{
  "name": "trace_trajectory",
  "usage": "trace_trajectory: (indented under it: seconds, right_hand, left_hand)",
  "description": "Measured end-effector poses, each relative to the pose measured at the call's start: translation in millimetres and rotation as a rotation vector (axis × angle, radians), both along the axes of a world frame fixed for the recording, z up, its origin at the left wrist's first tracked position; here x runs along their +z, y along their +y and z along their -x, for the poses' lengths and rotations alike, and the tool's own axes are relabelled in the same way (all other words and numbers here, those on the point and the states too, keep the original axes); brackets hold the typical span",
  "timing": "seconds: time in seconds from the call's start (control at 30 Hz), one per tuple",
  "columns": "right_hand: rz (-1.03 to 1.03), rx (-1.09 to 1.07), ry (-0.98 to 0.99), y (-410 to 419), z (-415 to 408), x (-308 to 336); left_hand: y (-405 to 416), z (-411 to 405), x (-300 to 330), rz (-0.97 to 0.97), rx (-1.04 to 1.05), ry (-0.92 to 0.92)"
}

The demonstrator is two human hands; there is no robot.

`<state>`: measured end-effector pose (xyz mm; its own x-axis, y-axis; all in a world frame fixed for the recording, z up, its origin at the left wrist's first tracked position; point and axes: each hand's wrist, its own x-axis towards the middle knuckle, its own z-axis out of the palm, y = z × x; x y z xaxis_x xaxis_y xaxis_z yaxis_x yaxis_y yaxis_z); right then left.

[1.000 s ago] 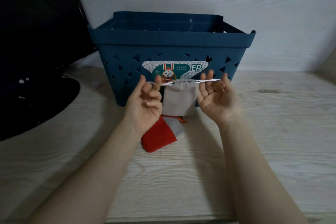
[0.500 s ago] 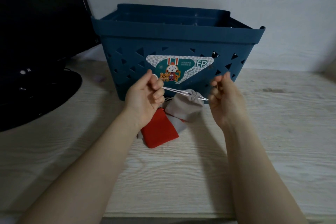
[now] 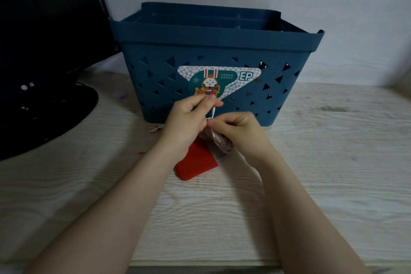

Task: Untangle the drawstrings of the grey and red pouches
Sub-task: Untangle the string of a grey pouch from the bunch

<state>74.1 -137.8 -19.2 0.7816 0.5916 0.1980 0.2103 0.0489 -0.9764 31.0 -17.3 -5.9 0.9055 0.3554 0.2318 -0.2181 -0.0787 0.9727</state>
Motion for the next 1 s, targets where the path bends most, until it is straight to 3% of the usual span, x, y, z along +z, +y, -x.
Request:
trace_trajectory:
  seconds: [0.1, 0.23, 0.33, 0.53, 0.67, 0.9, 1.0]
  right_hand:
    - [-0.135, -0.103, 0.107, 0, -2, 3]
    - [-0.267, -0.114, 0.300, -7, -7, 6]
    - [-0.280, -0.135, 0.295, -9, -10, 7]
    - [-0.258, -0.082, 0.319, -7, -7, 9]
    - [-0.246, -0.131, 0.394, -8, -8, 11]
    - [-0.142, -0.220, 0.231, -5, -3, 12]
    - [-0.260, -0.293, 0.244, -6, -4, 13]
  left_hand:
    - [-2, 0, 1, 0.127, -0.112, 0.012]
    - [-6, -1, -9, -0.162, -0.168, 0.093]
    - [-8, -1, -11, -0.266, -0.180, 0.109]
    - [-9, 3, -3, -0.178, -0.150, 0.152]
    - [-6, 4, 2, 0.003, -0.130, 0.194]
    - [-4, 7, 1, -0.121, -0.251, 0.282]
    - [-1, 5, 2, 0.137, -0.317, 0.383]
